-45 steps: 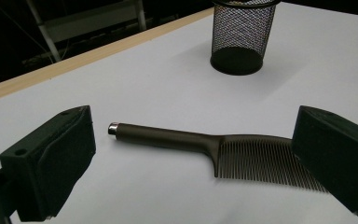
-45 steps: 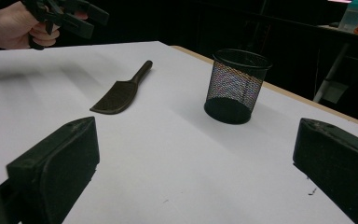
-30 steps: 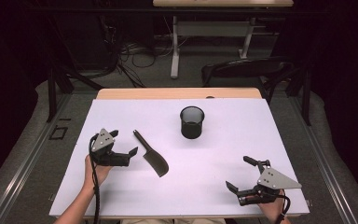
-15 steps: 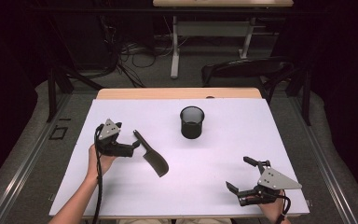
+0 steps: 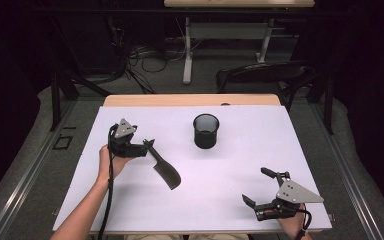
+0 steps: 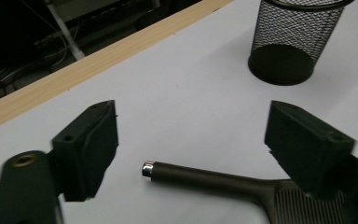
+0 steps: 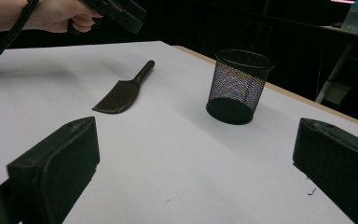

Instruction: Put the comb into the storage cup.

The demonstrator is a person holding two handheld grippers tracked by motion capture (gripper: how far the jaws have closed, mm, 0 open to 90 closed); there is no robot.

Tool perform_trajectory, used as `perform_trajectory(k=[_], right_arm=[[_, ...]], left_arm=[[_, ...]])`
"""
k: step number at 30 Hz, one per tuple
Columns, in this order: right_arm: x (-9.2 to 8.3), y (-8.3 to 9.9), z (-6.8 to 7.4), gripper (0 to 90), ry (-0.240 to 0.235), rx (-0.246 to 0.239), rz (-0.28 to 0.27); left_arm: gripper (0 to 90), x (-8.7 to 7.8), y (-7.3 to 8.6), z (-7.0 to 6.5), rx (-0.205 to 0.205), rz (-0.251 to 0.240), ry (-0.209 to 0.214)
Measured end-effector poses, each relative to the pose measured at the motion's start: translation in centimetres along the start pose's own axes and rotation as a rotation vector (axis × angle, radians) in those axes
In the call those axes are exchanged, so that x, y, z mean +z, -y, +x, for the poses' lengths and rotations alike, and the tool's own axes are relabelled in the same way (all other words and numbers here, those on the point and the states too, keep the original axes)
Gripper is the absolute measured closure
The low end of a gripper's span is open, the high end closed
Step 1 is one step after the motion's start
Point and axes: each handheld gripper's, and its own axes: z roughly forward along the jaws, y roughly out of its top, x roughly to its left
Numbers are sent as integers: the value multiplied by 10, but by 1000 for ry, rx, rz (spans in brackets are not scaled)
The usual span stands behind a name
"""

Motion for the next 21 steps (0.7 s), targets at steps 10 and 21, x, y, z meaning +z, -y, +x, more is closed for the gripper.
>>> perform_trajectory(k=[10,21], right_arm=[[-1,0,0,0,-5,1,1],[-1,1,-1,1,-1,4,3]], left_arm=[[756,18,-3,8,-9,80,3],[899,46,-8,5,34,177,13]])
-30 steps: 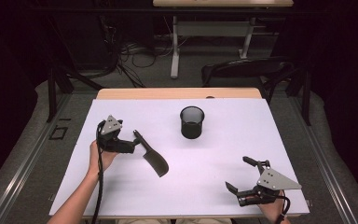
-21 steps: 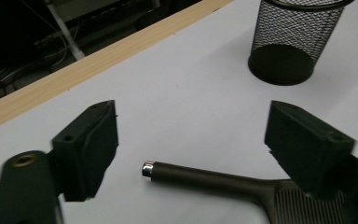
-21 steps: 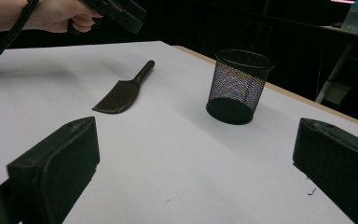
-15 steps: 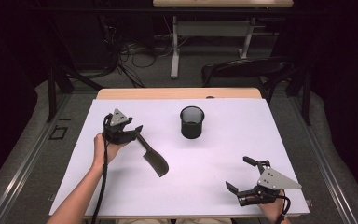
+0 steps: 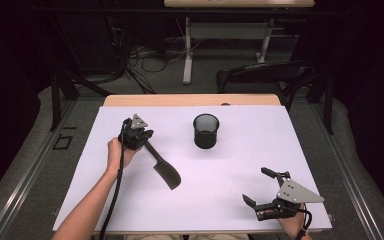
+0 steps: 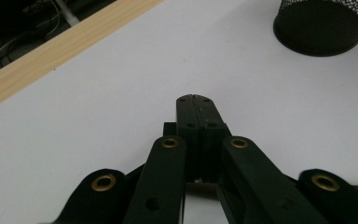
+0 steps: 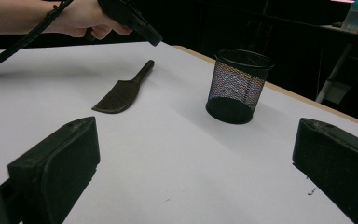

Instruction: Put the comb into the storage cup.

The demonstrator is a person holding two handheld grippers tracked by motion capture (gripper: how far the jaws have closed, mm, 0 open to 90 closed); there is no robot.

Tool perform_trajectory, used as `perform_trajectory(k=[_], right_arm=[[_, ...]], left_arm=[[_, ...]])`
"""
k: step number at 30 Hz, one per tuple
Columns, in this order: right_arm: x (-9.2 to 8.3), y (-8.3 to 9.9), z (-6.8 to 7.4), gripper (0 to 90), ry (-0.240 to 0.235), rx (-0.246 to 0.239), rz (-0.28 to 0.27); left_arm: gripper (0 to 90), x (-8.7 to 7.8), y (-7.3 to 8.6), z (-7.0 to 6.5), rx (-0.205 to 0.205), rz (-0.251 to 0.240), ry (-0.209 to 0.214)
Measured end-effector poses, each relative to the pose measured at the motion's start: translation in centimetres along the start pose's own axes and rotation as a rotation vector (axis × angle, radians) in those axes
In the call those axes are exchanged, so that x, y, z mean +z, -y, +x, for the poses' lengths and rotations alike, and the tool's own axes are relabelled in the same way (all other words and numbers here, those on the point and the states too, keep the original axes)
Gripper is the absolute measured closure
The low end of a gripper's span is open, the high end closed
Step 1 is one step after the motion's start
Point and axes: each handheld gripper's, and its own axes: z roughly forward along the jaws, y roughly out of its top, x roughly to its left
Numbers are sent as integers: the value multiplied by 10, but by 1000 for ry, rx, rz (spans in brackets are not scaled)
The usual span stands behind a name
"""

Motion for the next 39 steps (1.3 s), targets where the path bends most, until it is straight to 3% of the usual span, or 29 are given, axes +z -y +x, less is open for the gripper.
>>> perform_trajectory(k=[7,15,39], right_arm=[[0,0,0,3,-2,-2,3],[0,0,0,4,-1,2,6],[0,1,0,8,6,2,10]], left_arm=[[900,18,-3,2,18,80,-11],[900,30,0,3,40,135,-30],[900,42,12,9,17,193,-47]])
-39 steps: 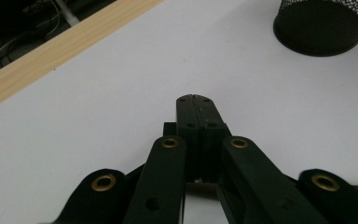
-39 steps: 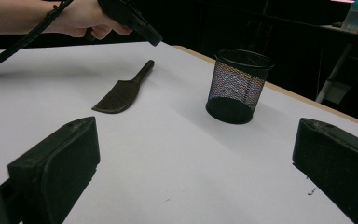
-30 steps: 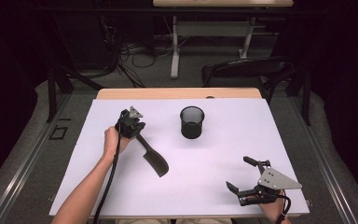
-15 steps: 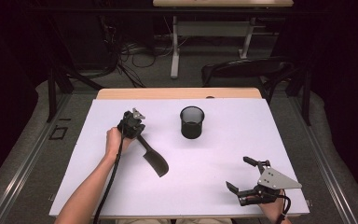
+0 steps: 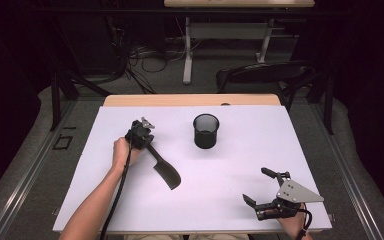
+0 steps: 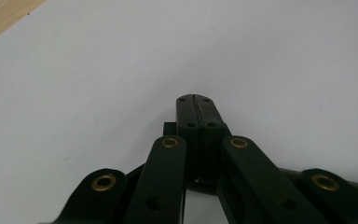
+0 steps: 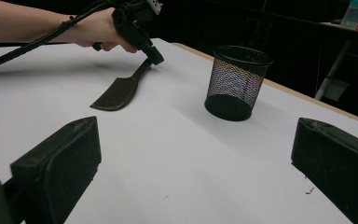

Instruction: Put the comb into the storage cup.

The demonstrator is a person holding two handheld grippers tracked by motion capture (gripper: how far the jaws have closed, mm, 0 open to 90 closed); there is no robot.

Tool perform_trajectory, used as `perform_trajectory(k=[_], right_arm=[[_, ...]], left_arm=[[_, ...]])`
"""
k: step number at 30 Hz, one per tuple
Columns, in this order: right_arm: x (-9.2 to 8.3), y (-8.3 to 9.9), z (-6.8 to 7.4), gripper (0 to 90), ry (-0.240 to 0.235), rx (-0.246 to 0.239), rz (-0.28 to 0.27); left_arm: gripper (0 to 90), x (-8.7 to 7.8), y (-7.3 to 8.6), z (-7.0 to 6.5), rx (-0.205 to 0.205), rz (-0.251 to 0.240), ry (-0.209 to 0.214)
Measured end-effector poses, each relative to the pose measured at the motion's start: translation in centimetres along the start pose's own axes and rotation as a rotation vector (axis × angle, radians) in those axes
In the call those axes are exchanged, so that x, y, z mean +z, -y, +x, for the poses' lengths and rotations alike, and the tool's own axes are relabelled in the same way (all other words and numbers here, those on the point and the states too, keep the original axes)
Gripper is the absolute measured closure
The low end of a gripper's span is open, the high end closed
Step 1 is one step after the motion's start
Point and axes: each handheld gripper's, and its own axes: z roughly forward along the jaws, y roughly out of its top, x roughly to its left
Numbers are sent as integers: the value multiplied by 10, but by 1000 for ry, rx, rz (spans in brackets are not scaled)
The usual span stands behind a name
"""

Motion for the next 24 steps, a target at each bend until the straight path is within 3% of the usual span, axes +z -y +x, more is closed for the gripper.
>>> perform_trajectory(k=[24], right_arm=[[2,1,0,9,3,4,4]], left_arm=[[900,-3,14,4,-18,7,-11]])
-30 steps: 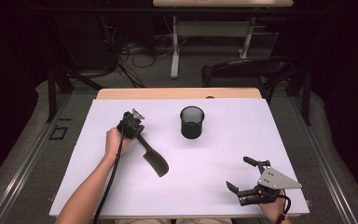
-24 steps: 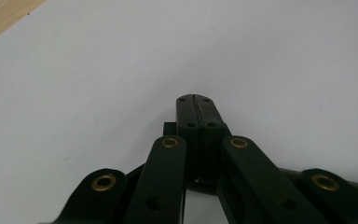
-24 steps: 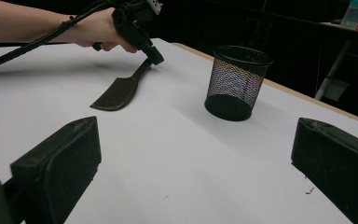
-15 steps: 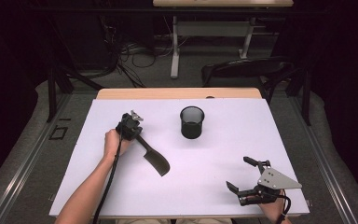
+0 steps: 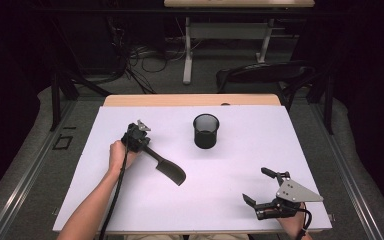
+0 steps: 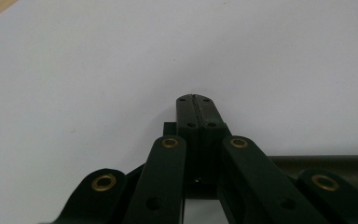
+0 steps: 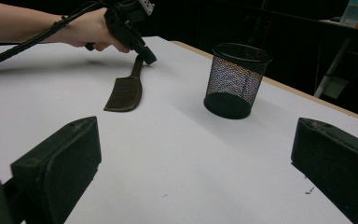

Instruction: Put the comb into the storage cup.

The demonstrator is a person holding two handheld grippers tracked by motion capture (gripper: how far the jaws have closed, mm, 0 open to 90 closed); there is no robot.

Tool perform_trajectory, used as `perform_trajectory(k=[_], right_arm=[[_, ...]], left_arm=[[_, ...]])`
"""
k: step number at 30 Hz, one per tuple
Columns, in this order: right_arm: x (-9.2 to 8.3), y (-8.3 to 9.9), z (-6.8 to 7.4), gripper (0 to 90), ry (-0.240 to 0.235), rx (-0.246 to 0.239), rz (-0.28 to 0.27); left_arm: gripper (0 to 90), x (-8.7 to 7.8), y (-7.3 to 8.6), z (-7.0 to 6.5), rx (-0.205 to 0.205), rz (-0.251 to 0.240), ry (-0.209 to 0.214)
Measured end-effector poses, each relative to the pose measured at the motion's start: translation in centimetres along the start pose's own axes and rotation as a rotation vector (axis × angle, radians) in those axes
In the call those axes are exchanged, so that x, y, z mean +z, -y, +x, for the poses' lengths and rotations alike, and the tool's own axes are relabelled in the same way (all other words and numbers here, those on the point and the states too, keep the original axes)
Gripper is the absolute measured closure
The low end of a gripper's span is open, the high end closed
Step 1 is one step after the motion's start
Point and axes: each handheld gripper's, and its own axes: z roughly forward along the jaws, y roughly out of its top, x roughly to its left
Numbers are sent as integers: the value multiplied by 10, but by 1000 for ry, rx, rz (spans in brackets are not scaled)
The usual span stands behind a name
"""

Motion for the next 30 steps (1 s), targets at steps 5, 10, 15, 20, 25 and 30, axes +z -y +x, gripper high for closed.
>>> perform_trajectory(k=[5,10,15,20,25,30], right_arm=[[0,0,0,9,1,0,1],[0,0,0,10,4,-1,2],[0,0,0,10,3,1,2],[0,0,0,10,4,-1,3],[0,0,0,11,4,-4,6],[0,0,-1,11,6,-5,8]], left_arm=[[900,-2,2,0,-7,0,0],[900,-3,4,0,-9,-3,0],[900,-4,8,1,-17,0,-3],[900,-6,12,2,-23,1,-7],[900,-9,15,2,-24,2,-2],[900,-11,17,2,-22,0,3]])
